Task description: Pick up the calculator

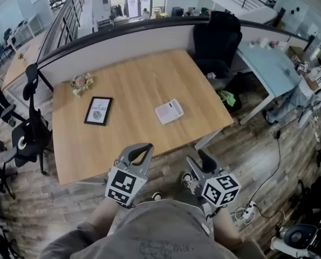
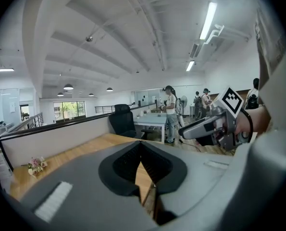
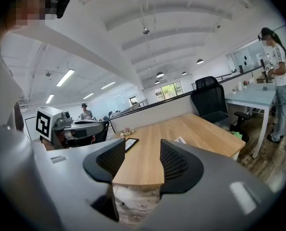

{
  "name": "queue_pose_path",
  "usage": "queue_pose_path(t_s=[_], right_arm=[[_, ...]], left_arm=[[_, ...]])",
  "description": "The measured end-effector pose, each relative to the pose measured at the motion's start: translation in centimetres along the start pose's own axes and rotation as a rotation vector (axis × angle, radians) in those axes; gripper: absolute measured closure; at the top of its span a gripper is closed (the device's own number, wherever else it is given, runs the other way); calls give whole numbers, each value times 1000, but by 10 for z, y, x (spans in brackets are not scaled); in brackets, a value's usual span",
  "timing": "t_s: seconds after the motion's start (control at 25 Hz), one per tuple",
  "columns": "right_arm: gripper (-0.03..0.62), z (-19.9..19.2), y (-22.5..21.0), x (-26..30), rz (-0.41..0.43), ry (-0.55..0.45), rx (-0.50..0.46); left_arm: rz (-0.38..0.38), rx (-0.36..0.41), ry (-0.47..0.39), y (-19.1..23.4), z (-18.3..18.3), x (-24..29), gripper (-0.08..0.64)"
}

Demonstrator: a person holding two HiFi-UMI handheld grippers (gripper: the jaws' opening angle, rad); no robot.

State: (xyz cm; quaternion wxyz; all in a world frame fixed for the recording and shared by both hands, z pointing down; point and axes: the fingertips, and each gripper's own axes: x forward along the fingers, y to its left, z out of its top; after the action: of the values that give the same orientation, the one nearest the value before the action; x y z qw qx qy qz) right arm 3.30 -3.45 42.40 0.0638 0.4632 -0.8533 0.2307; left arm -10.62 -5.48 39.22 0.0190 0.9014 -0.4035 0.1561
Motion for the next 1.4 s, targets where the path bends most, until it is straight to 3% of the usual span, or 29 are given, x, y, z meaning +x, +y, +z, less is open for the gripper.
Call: queue_pose_path(t_s=[0.32, 0.76, 1.0, 1.4], right_arm=[[373, 14, -55, 55, 46, 68, -24], [373, 47, -141, 145, 187, 195, -32], [373, 65, -187, 195, 267, 264, -57], [373, 48, -231, 264, 406, 442, -118]], left_arm=[[57, -52, 65, 26, -20, 52, 558], [218, -135, 179, 79, -23, 136, 558], [335, -219, 235, 106, -32, 170, 558], [494, -290, 299, 132, -44, 213, 558]])
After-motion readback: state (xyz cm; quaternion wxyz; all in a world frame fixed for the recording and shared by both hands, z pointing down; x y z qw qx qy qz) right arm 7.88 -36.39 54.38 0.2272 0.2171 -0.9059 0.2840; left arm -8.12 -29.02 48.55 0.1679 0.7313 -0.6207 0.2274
